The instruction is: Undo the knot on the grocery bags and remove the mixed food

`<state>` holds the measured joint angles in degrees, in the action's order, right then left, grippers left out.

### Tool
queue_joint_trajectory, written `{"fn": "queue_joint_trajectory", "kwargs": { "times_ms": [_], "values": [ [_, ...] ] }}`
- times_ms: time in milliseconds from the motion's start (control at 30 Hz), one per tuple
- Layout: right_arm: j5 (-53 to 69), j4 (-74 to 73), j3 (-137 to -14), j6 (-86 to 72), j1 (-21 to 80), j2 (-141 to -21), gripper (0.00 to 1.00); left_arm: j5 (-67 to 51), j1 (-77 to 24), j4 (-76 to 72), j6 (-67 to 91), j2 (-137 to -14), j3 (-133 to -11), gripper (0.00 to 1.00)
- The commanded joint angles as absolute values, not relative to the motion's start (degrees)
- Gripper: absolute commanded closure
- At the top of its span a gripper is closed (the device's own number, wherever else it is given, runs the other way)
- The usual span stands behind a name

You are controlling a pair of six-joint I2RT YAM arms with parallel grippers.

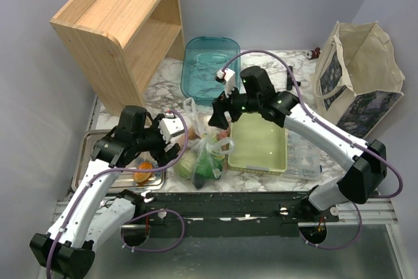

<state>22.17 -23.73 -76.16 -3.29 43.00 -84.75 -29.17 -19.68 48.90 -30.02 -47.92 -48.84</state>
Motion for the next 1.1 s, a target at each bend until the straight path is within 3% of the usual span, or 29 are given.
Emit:
{"fn": "queue_joint_trajectory", "kwargs": {
  "times_ms": [0, 233, 400, 467, 567, 667, 800, 833, 1067],
  "values": [
    [32.5, -35.0, -79.2, 14.2, 39.3, -90.7, 0.25, -36.4, -24.3, 44.0, -28.6, -48.7, -50.4, 0.22],
    [38.8, -34.8, -81.8, 18.4, 39.1, -98.0, 0.27, -31.0, -31.2, 30.3, -21.9, -53.8, -45.6, 0.25],
    [42.0, -33.1, -81.9, 17.9, 39.2, -101.6, 0.22, -27.1, -35.3, 25.5, -23.4, -57.6, -42.7, 0.32],
    [42.6, -33.0, -81.3, 18.0, 39.2, -102.2, 0.25, -27.0, -35.8, 24.2, -24.3, -58.3, -41.6, 0.35],
    [40.9, -32.1, -79.6, 18.3, 39.2, -102.1, 0.54, -26.3, -35.9, 22.8, -25.0, -58.5, -40.5, 0.48],
    [36.5, -31.7, -78.6, 18.1, 39.1, -101.7, 0.99, -24.9, -35.8, 24.1, -26.1, -58.0, -40.7, 0.64],
    [29.9, -31.6, -77.8, 16.5, 38.4, -99.0, 0.99, -23.8, -35.2, 28.8, -29.4, -53.4, -40.8, 0.97],
    [29.2, -31.6, -77.4, 16.2, 37.7, -97.9, 0.99, -24.0, -34.8, 30.6, -30.6, -52.0, -40.6, 1.00],
    [27.2, -33.6, -75.2, 17.4, 31.6, -93.3, 0.99, -22.9, -30.7, 39.0, -40.9, -39.9, -33.9, 1.00]
  ]
}}
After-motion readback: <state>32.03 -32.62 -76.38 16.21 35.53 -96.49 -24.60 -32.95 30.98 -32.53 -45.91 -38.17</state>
